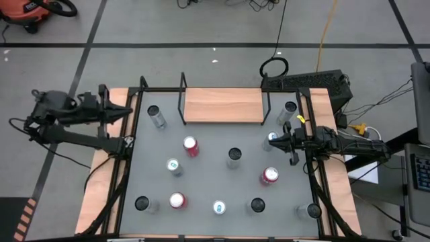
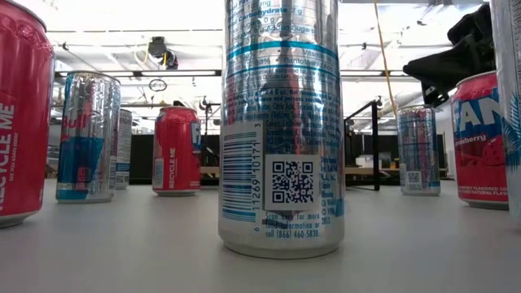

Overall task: Place canned beverage on shelf
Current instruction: Put the top left white blue soda can on the shelf

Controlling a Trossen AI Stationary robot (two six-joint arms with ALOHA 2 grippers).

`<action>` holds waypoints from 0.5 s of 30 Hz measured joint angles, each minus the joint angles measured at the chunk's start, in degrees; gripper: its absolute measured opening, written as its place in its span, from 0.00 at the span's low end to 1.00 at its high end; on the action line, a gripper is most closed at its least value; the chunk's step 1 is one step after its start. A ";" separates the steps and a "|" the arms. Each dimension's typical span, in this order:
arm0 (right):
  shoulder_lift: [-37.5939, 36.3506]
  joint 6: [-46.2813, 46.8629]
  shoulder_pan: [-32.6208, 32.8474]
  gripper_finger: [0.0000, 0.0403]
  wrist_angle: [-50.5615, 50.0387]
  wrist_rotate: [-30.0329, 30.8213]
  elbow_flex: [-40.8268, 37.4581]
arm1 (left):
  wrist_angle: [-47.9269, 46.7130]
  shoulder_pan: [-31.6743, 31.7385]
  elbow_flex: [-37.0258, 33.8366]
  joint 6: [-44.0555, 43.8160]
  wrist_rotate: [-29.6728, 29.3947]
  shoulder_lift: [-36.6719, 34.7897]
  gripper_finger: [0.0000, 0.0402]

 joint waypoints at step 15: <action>3.71 -1.99 0.02 0.00 -0.52 -1.71 9.46 | 2.61 0.00 -6.29 -3.14 -1.01 0.24 0.00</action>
